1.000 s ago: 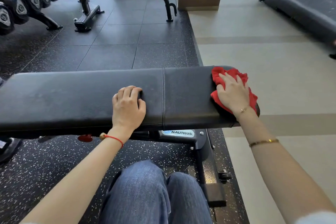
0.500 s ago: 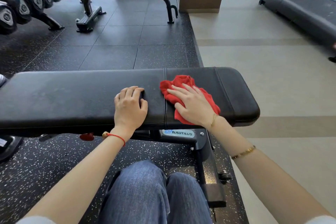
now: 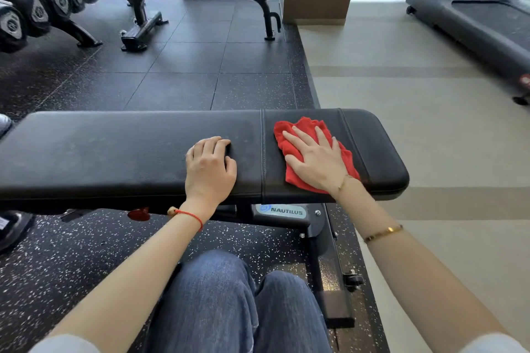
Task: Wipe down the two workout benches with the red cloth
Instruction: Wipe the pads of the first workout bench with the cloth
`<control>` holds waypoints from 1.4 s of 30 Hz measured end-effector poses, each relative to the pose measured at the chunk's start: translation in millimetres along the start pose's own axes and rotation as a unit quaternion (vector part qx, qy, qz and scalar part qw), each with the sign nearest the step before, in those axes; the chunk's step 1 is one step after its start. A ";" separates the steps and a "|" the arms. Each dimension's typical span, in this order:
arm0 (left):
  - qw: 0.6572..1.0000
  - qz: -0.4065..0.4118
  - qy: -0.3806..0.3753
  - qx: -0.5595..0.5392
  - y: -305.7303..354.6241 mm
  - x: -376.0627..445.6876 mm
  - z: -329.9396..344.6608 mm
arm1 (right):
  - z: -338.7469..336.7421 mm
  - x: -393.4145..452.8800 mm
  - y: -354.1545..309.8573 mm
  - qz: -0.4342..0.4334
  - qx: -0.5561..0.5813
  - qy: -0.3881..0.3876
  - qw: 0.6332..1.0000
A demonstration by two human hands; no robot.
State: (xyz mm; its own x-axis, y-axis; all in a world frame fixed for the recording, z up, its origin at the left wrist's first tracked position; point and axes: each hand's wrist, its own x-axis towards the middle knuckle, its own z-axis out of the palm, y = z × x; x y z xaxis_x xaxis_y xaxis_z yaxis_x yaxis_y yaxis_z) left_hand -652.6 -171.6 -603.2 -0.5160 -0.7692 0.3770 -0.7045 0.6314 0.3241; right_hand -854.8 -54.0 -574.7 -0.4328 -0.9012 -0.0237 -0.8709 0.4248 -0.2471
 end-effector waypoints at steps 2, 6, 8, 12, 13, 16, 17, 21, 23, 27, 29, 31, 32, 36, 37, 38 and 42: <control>1.000 -0.002 -0.003 0.001 0.9 -0.8 -0.8 | 0.4 12.3 -13.7 0.002 0.007 -0.008 1.000; 1.000 -0.002 -0.004 0.003 1.5 -0.3 -2.3 | 5.0 17.4 -38.5 -0.028 0.009 -0.011 0.999; 1.000 -0.001 -0.004 0.002 1.1 -0.2 -2.1 | 7.7 7.7 -41.5 -0.055 0.008 -0.002 0.998; 1.000 0.003 -0.003 0.001 -1.8 -0.2 -0.5 | 11.0 -18.3 -26.7 -0.091 0.009 0.027 0.995; 1.000 0.003 -0.002 0.001 -2.3 -0.2 0.0 | 11.3 -22.0 -21.8 -0.089 0.009 0.038 0.995; 1.000 0.004 -0.007 0.008 -1.8 -0.6 0.6 | 10.9 -23.4 -15.5 -0.082 0.022 0.058 0.995; 1.000 0.004 -0.010 0.011 -1.4 -0.6 0.7 | 11.3 -21.3 -16.1 -0.078 0.026 0.061 0.995; 1.000 0.007 -0.004 0.018 -1.2 -0.1 2.3 | 9.3 -0.4 -18.4 -0.029 0.046 0.079 0.995; 1.000 0.010 0.002 0.020 -2.4 0.2 4.0 | 5.9 17.0 -21.1 -0.011 0.047 0.077 0.996; 0.999 0.018 0.010 0.025 -9.0 1.6 7.5 | 6.3 37.3 -29.1 -0.023 0.027 0.080 0.996; 1.000 0.021 -0.007 0.019 -9.5 3.5 2.7 | 2.5 34.0 -30.6 -0.023 0.015 0.076 0.997; 0.999 0.015 -0.041 0.022 -7.8 7.2 -7.6 | -6.3 28.6 -33.3 -0.014 0.013 0.047 0.999; 0.998 0.010 -0.061 0.024 -6.0 8.9 -14.4 | -11.8 24.8 -35.5 -0.006 0.014 0.029 0.999; 0.995 -0.001 -0.099 0.024 1.2 24.1 -53.3 | -42.9 7.6 -49.4 0.020 0.033 -0.011 0.999; 0.995 -0.006 -0.101 0.018 3.6 29.1 -65.9 | -53.3 3.5 -54.0 0.025 0.041 -0.015 0.999; 0.995 -0.011 -0.102 0.011 6.4 34.0 -80.1 | -65.2 -0.2 -59.1 0.028 0.050 -0.019 0.998; 0.993 -0.015 -0.115 -0.019 24.7 56.2 -150.2 | -128.7 -13.2 -80.1 0.038 0.066 -0.032 0.997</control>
State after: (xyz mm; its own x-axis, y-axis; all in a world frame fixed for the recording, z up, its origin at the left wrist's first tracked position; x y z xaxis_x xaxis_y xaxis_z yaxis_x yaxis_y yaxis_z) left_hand -625.8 -184.5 -443.7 -0.5954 -0.7873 0.1601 -0.7049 0.6075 0.3661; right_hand -809.3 -65.0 -429.9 -0.4770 -0.8722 -0.1085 -0.7962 0.4810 -0.3669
